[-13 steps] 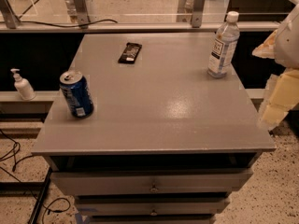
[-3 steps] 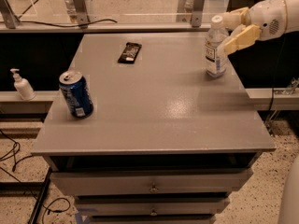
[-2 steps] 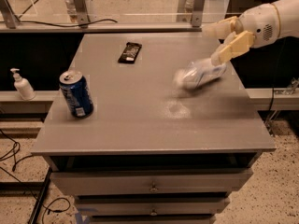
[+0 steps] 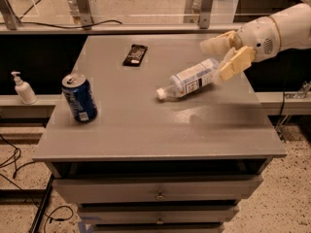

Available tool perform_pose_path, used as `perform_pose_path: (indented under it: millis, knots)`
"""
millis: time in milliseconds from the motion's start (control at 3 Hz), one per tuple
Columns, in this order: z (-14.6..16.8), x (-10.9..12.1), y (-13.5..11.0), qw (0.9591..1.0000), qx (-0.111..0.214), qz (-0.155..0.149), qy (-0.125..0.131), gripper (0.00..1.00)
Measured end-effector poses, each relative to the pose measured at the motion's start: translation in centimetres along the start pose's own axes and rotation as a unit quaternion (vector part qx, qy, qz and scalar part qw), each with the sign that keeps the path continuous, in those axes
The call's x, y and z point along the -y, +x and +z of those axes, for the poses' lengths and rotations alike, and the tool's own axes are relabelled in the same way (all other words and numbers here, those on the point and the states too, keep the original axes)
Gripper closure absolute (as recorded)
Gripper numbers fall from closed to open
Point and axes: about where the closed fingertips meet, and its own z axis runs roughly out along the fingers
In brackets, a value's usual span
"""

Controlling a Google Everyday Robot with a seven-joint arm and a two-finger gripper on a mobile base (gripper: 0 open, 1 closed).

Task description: Knock blue plastic bottle over

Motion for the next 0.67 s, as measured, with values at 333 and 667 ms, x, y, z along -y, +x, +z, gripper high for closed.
perform_pose_path:
  millis: [333, 667]
  knots:
    - [-3.7, 0.8, 0.7, 0.9994, 0.010, -0.017, 0.028, 0.00]
    - [-9.7, 2.0, 1.1, 0.9956, 0.036, -0.039, 0.077, 0.00]
